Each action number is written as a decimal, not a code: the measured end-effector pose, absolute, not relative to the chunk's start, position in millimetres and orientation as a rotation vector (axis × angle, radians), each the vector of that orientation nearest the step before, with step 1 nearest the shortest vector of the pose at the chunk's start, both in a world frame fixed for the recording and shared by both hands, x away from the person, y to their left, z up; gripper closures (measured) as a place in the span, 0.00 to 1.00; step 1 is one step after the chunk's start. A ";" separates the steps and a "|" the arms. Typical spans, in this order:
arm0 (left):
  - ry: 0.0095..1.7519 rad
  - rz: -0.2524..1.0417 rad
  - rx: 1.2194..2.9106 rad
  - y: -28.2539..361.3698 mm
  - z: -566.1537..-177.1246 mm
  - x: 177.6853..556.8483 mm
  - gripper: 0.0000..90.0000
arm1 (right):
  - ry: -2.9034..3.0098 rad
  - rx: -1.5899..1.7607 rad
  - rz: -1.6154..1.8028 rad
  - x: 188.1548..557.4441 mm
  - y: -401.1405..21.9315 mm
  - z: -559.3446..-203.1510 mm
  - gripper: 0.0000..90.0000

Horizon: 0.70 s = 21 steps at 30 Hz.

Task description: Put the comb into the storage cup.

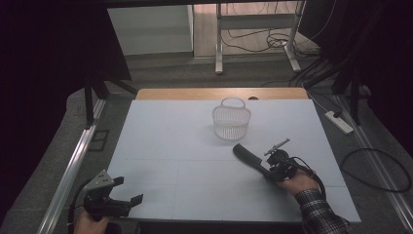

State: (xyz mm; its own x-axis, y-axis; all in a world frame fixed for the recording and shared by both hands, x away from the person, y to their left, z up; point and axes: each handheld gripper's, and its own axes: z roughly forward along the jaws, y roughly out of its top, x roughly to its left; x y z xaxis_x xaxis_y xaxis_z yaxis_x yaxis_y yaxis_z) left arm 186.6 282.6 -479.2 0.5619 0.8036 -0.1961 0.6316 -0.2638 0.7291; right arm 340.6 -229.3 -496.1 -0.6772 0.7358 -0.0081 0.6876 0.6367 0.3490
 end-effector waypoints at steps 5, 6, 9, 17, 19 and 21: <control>1.151 0.272 1.996 282.2 -479.1 186.5 0.01 | 2.717 1.200 0.493 342.7 -231.3 -495.8 0.81; 1.150 0.272 1.996 282.0 -479.2 186.5 0.01 | 2.717 1.202 0.498 343.2 -231.6 -495.9 0.81; 1.149 0.277 2.003 281.0 -479.1 186.6 0.01 | 2.710 1.220 0.507 343.5 -232.3 -495.8 0.81; 1.146 0.279 2.014 279.7 -479.1 186.9 0.01 | 2.671 1.218 0.541 341.7 -234.8 -490.9 0.81; 1.147 0.280 2.014 279.9 -479.0 187.0 0.01 | 2.670 1.220 0.551 341.2 -235.1 -490.1 0.81; 1.150 0.279 2.007 280.4 -478.8 186.8 0.00 | 2.657 1.201 0.571 338.4 -236.1 -486.6 0.81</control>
State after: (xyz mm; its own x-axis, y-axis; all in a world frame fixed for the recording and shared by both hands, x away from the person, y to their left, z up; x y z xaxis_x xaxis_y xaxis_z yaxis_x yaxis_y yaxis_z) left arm 186.8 280.4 -478.8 0.5647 0.8046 -0.1838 0.6310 -0.2774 0.7245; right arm 338.4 -236.1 -486.6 -0.6611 0.7503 0.0027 0.6851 0.6021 0.4100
